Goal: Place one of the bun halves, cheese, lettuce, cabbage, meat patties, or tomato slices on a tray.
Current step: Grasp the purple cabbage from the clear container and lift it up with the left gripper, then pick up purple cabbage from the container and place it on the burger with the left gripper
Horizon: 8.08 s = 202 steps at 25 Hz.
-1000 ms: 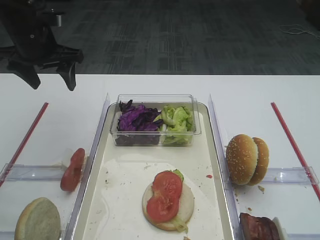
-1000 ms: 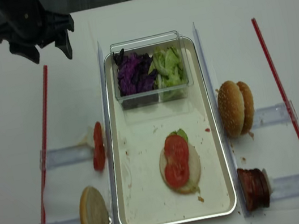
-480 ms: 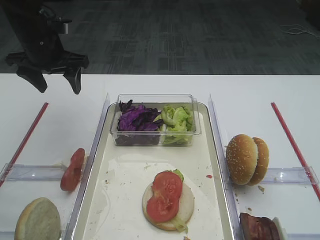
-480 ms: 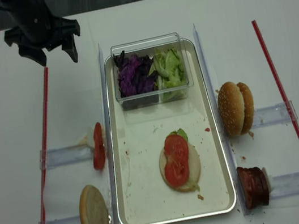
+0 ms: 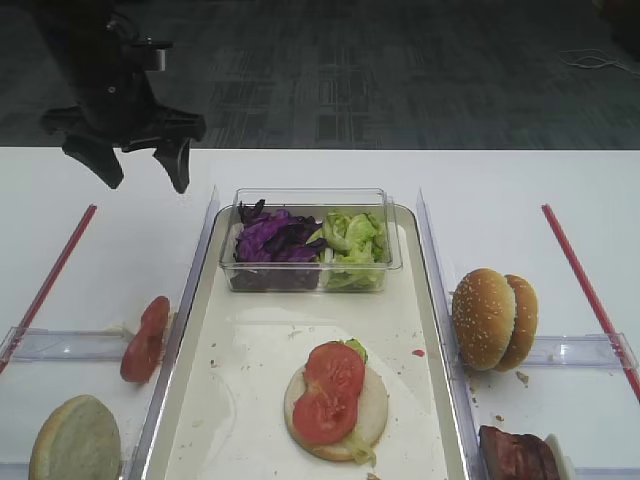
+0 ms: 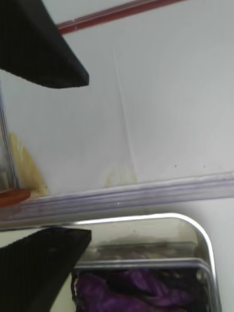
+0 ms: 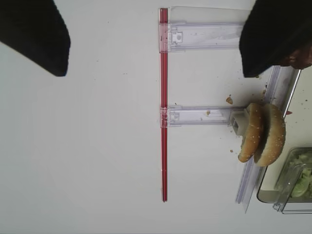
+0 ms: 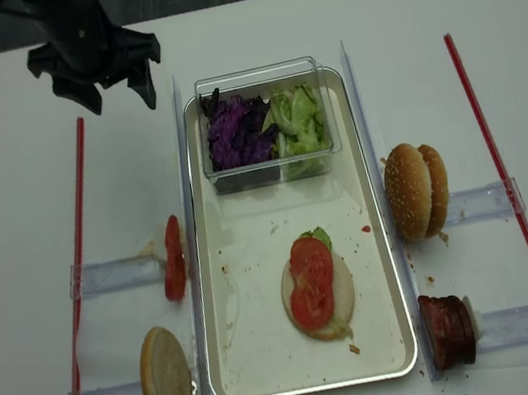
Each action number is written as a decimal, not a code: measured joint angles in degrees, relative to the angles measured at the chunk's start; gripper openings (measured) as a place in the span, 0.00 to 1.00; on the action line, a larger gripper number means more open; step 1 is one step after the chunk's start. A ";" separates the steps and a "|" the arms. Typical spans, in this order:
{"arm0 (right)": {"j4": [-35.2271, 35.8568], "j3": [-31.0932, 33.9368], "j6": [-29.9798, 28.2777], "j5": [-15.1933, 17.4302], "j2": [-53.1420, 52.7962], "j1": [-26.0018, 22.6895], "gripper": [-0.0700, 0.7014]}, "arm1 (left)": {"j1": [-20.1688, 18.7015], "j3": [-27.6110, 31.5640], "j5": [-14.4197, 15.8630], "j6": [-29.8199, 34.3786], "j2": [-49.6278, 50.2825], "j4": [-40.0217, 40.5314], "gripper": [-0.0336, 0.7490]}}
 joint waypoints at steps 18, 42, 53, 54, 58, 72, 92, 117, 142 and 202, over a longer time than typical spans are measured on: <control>0.00 0.00 0.11 0.00 0.00 0.00 0.99 | -13.11 -5.84 0.00 -0.37 2.05 -1.39 0.67; 0.00 0.00 0.11 0.00 0.00 0.00 0.99 | -15.98 -13.25 0.00 0.00 13.46 -1.40 0.67; 0.00 0.00 0.11 0.00 0.00 0.00 0.99 | -15.98 -13.25 -0.11 1.85 15.59 -1.16 0.66; 0.00 0.00 0.11 0.00 0.00 0.00 0.99 | -15.98 -13.25 -0.11 2.01 15.71 -0.90 0.66; 0.00 0.00 0.11 0.00 0.00 0.00 0.99 | -15.98 -13.25 -0.11 2.78 15.83 0.11 0.62; 0.00 0.00 -0.11 0.00 0.00 0.00 0.99 | -15.98 -13.25 -0.21 3.11 15.83 1.73 0.46; 0.00 0.00 -0.09 0.00 0.00 0.00 0.99 | -15.98 -13.52 -0.21 4.12 15.83 3.09 0.05; 0.00 0.00 -0.09 0.00 0.00 0.00 0.99 | -15.98 -13.56 -0.21 1.34 11.25 2.99 0.04; 0.00 0.00 -0.24 0.00 0.00 0.00 0.99 | -15.98 -11.52 0.12 0.54 4.41 1.34 0.04; 0.00 0.00 -0.13 0.00 0.00 0.00 0.99 | -35.66 10.13 0.53 -5.80 -16.16 -1.67 0.04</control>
